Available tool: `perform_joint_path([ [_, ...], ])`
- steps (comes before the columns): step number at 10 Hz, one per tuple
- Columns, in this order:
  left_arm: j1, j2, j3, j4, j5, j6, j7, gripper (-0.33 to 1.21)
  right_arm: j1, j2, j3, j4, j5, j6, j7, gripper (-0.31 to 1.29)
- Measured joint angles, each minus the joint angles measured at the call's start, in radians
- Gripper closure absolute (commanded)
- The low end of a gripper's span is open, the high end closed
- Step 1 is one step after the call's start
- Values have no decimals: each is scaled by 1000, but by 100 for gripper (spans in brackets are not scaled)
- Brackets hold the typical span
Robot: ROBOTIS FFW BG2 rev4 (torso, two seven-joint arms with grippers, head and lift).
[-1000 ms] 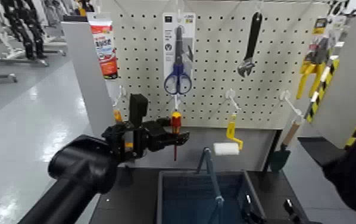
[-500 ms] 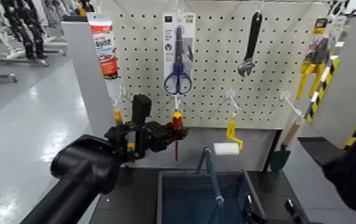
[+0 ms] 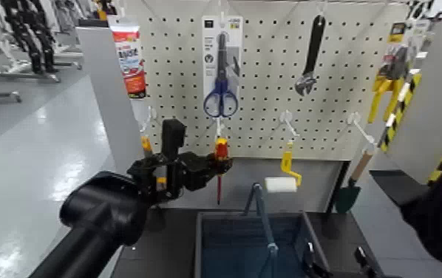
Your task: Put the red screwdriver into the crate.
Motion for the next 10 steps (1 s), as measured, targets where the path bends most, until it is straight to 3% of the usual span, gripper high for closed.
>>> perform_joint_path([
  [6, 138, 19, 101, -304, -13, 159, 2, 110, 2, 2, -1, 0, 1, 4, -3, 14],
  [10, 219, 33, 136, -439, 77, 289, -7, 110, 5, 4, -3, 0, 1, 5, -4, 14],
])
